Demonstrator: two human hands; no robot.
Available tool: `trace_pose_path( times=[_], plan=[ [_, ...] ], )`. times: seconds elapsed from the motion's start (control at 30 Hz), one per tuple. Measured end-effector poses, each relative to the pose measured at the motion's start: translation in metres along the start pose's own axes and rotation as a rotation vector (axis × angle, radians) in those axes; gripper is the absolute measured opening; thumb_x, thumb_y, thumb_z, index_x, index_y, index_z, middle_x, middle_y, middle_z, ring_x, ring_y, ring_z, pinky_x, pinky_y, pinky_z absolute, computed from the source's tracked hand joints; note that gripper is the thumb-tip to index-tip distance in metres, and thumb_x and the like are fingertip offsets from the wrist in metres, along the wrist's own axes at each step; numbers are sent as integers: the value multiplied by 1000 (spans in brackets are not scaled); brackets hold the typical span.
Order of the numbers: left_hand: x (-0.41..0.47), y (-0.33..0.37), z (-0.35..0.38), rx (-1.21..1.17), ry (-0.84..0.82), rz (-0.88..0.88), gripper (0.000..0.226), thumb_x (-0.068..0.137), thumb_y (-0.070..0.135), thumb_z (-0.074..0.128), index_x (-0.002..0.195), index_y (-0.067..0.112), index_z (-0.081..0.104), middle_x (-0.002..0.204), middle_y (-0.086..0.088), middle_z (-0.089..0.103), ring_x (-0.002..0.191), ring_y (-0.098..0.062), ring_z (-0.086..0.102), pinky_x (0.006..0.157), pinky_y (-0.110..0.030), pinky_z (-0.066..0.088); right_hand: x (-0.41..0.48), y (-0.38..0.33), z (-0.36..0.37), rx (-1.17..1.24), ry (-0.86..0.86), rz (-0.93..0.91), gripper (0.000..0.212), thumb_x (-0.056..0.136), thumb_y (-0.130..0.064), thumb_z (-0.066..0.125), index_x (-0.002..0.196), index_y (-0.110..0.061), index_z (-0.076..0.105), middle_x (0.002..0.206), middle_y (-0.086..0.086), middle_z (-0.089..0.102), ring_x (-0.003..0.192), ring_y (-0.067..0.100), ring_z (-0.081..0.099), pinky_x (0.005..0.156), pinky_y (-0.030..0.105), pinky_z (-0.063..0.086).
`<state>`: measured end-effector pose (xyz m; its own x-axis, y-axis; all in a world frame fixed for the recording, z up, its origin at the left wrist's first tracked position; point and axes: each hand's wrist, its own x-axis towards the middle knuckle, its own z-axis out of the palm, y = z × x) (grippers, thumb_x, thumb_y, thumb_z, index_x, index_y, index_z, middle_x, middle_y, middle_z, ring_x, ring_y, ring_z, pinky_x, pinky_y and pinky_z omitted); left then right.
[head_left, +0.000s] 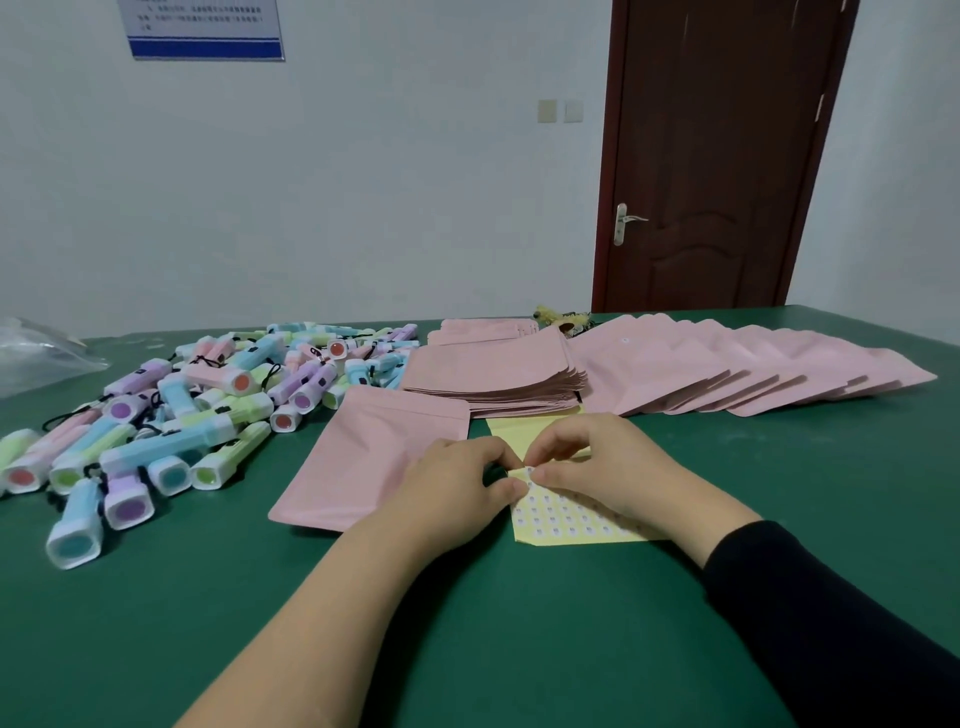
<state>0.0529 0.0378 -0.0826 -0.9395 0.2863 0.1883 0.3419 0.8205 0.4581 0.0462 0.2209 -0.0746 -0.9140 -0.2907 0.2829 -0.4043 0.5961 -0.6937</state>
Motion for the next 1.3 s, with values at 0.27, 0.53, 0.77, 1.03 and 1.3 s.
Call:
trace_pose_path(
  times=[0.27,0.53,0.77,1.03,1.3],
  plan=[
    [-2,2,-1,-16,-15,-3,6,95,41,58,97,40,53,96,11,55,111,-19,50,94,-38,44,-2,-3,0,42,0,2,19,81,-14,76,72,-30,72,74,-11,71,71,12,65,68,27,54],
    [-1,4,-2,-10,-15,-13,9,94,42,58,94,42,50,98,10,56,112,-19,50,95,-39,44,-2,-3,0,62,-20,22,18,81,-14,74,72,-29,72,74,-13,70,65,1,61,63,18,51],
    [-2,3,-2,-25,-9,-17,11,93,42,61,94,42,51,100,12,56,112,-17,49,97,-39,43,1,-5,-1,90,49,17,16,85,-18,69,74,-31,69,80,-23,68,77,-9,60,65,8,42],
    [-4,2,-26,-173,404,-274,23,90,48,60,110,37,63,108,12,62,84,-16,61,81,-33,42,1,-4,-1,282,125,35,10,89,-19,68,85,-28,69,87,-16,72,79,-5,65,65,4,44],
    [-10,-55,-48,-139,389,-676,46,98,22,50,142,16,38,134,-15,54,119,-35,52,90,-38,43,0,-8,7,402,9,179,5,90,-10,66,89,-15,68,95,7,74,90,22,71,87,32,57]
  ],
)
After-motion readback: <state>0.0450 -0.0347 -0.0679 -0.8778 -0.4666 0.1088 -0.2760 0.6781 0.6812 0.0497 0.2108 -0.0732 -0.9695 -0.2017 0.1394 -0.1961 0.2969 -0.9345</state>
